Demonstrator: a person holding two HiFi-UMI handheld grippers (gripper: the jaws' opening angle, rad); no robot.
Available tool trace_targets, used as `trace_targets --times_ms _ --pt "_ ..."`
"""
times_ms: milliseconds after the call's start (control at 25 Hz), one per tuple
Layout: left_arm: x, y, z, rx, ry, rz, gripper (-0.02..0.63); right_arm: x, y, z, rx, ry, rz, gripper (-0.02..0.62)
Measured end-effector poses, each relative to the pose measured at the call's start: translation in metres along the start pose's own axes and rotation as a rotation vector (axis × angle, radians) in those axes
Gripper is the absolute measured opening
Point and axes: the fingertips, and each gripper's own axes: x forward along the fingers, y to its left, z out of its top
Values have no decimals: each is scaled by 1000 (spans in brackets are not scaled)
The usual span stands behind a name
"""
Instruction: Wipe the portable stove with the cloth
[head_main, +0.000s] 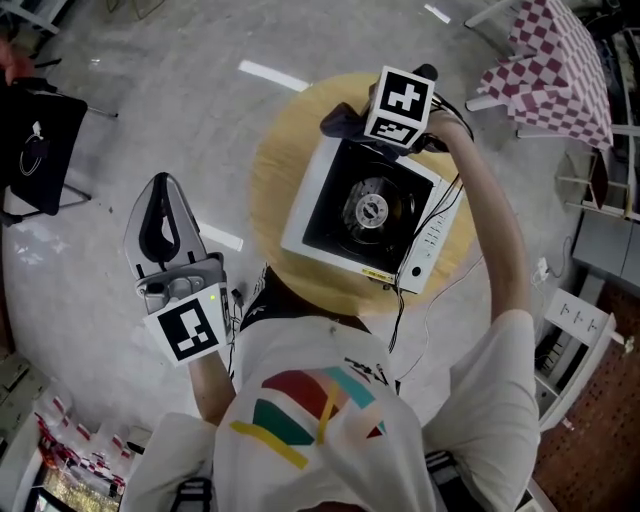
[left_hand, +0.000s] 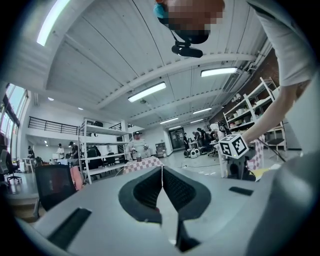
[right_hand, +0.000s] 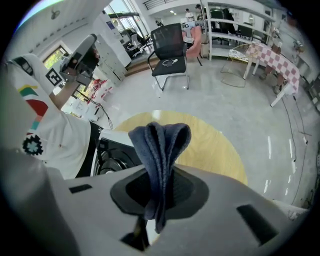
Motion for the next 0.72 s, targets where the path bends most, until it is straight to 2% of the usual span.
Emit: trace_targets --times_ms 480,720 --pt "24 -35 20 -12 -52 -65 8 -4 18 -87 101 8 -12 32" --pt "28 -63 23 53 -52 -141 8 -8 28 -140 148 34 -22 32"
